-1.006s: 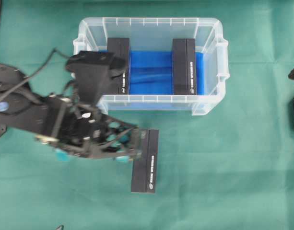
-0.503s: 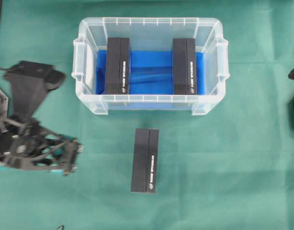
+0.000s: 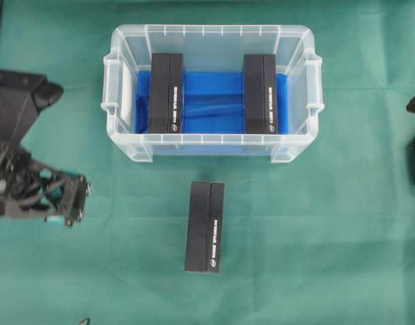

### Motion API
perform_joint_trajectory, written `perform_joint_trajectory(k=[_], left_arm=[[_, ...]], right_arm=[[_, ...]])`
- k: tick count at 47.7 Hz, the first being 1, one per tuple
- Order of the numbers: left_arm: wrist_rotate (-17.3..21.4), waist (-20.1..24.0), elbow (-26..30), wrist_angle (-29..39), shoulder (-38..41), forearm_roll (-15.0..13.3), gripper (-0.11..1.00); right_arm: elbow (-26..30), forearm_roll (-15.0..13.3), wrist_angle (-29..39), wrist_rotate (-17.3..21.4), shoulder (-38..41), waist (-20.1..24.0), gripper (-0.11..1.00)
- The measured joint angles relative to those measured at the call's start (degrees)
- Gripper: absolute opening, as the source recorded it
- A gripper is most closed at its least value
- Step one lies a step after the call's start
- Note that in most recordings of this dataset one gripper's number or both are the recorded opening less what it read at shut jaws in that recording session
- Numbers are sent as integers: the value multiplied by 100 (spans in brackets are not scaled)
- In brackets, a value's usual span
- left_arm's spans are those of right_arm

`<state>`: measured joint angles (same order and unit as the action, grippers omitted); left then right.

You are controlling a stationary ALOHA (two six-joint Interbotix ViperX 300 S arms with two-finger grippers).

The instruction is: Take the box out of the case with the left arm.

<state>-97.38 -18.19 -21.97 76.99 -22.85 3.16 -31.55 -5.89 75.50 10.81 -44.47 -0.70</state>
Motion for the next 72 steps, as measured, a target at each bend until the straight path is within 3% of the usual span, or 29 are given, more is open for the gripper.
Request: perform_joint_trajectory(k=[15,22,34,42,72], left_arm=[[967,1512,-334,290,-510,0,91],[1802,2276,-448,422,-738,-9,91],[2733,3296,-466,563,-782,-18,91],[3050,3568,-466,571,-721,-18,91],[3085,3656,-466,571,-694,-26,91]], right_arm=[[0,0,0,-9,9,0,0],[0,0,0,-9,9,0,0],[0,0,-9,-9,0,0,0],[0,0,-9,0,0,0,0],[0,0,35,-9,9,0,0]])
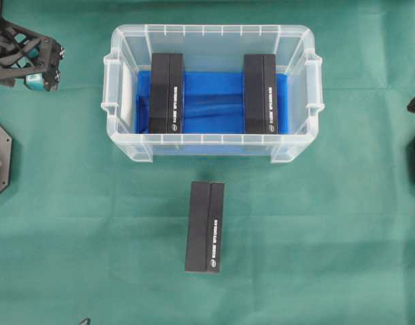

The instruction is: Take the box out of the case with the left arm.

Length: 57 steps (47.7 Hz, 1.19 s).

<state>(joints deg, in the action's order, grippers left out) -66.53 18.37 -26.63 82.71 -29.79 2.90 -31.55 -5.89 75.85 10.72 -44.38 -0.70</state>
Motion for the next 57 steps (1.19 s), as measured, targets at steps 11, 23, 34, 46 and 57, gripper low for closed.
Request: perform_joint_trajectory(k=[11,23,34,46,57], left_arm=[[-35,-9,18,-35,26,-53,91],[-44,-105,624,-264,773,-132,91],[-18,-325,1802,-281,2013,-132,91],[-35,-510,3032,-105,3094,-141,91],[-44,-580,3507,62,3542,-141,91]], right_arm=[[0,0,9,0,-9,0,0],[0,0,9,0,0,0,0],[0,0,9,0,-9,0,0],[0,0,9,0,-9,0,0],[0,0,0,9,0,0,0]])
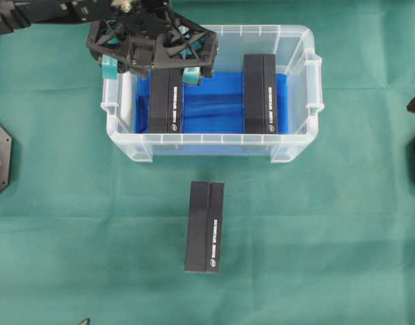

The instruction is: Take the box out of the case with the left arm.

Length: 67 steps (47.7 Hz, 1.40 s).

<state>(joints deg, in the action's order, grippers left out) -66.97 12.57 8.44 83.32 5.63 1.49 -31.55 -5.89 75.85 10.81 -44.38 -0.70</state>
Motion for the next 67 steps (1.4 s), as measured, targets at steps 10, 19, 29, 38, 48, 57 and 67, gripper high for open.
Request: perform_joint_trajectory(k=[10,19,29,38,48,57,67], left_arm=[[9,-9,-26,97,0,0,91],[0,-9,-141,97,-9,0,91],[0,-9,-167,97,-9,0,91],[0,-9,-176,79,-9,0,91],[0,-9,-193,79,-9,9,91],[0,-9,-193,79,-9,0,91],[0,-9,-211,79,0,9,91]], right_arm=[[0,0,9,-9,0,0,0],[0,0,9,0,0,0,0],[0,0,9,-9,-9,0,0],[0,0,0,-9,0,0,0],[0,0,0,-9,0,0,0],[0,0,0,-9,0,0,0],[0,0,0,-9,0,0,0]])
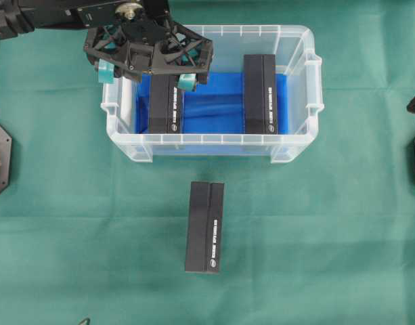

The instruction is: Take the box out of the case with the left arm.

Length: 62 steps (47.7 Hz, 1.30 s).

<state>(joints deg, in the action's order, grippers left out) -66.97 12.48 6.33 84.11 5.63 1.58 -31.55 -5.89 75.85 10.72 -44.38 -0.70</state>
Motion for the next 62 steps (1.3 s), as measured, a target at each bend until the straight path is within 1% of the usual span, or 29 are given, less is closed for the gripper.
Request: perform_joint_trajectory(k=[16,24,42,48,62], left_arm=[[0,0,-123,-62,-9,0,91],[9,0,-316,-290,-9,0,91],[-9,26,-940,-949,-9,35,91],[0,35,-1072,-1195,-9,26,91],[0,79,-1310,-1477,18,35,91]], right_arm=[[0,0,0,0,0,0,0],[0,0,0,9,0,0,0],[0,0,0,0,0,0,0],[0,0,-9,0,0,0,0],[0,0,0,0,9,0,0]])
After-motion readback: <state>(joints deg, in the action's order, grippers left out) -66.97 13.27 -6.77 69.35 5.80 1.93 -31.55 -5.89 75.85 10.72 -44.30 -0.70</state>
